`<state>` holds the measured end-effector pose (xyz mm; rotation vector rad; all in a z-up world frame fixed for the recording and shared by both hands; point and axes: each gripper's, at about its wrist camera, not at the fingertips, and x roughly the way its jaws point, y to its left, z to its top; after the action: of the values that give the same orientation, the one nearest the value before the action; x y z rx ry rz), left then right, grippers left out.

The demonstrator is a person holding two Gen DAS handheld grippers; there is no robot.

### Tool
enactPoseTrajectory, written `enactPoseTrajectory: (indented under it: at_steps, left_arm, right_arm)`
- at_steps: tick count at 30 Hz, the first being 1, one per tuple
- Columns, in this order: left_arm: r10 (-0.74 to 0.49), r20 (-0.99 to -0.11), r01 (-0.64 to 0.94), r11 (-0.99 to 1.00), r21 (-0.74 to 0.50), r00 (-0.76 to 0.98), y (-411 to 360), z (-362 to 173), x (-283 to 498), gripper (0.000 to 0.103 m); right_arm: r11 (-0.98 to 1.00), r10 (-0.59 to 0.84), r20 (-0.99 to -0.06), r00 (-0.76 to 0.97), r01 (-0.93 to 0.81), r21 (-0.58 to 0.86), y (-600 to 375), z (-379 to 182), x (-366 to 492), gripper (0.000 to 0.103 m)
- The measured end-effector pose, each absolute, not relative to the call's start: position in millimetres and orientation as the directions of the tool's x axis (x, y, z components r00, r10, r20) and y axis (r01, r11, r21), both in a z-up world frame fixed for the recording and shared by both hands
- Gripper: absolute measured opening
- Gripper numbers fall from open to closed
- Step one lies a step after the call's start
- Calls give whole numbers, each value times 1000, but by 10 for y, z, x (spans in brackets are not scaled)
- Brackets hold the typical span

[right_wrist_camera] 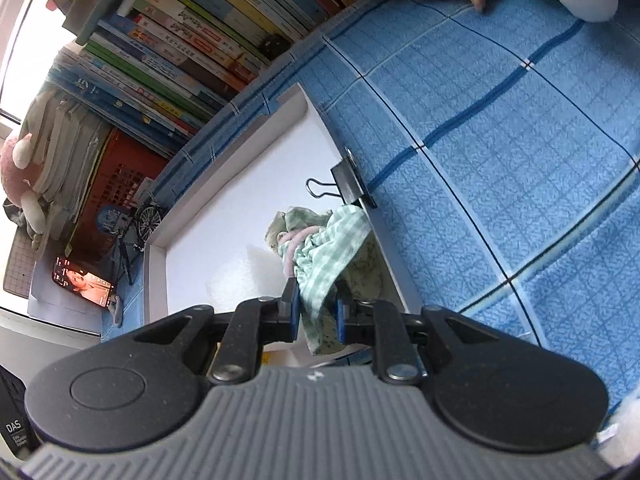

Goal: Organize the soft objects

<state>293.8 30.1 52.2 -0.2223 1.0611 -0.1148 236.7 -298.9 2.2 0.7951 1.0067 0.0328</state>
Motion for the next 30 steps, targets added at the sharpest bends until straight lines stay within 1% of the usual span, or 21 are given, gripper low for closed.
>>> enactPoseTrajectory:
  at_steps: [5, 7, 9, 14, 19, 22, 29, 30]
  left_arm:
    - [-209, -859, -14, 970, -243, 468, 281, 479, 2947, 28]
    - [-217, -857, -14, 968, -252, 467, 288, 489, 2939, 29]
    - [-227, -852, -14, 964, -265, 472, 296, 516, 2922, 35]
    - [-241, -834, -6, 960, -281, 496, 322, 615, 2852, 47]
    - [-253, -822, 11, 958, -288, 511, 331, 699, 2752, 55]
    - [-255, -816, 15, 957, -289, 518, 341, 740, 2683, 58]
    - [-283, -769, 79, 953, -292, 574, 340, 921, 2447, 74]
    - [-286, -760, 91, 953, -289, 583, 332, 956, 2404, 75]
  right_arm:
    - [723, 377, -745, 550, 328, 608, -2987, -5, 2360, 22]
    - [726, 375, -743, 554, 323, 607, -2979, 8, 2356, 27]
    - [730, 372, -741, 559, 317, 606, -2969, 26, 2345, 29]
    - [732, 376, -735, 564, 305, 609, -2967, 72, 2289, 39]
    - [752, 376, -727, 574, 268, 602, -2957, 178, 2195, 52]
    - [760, 379, -717, 585, 246, 602, -2947, 257, 2138, 57]
    - [791, 378, -682, 627, 164, 590, -2918, 483, 1943, 63]
    - [799, 371, -678, 634, 153, 581, -2908, 516, 1913, 64]
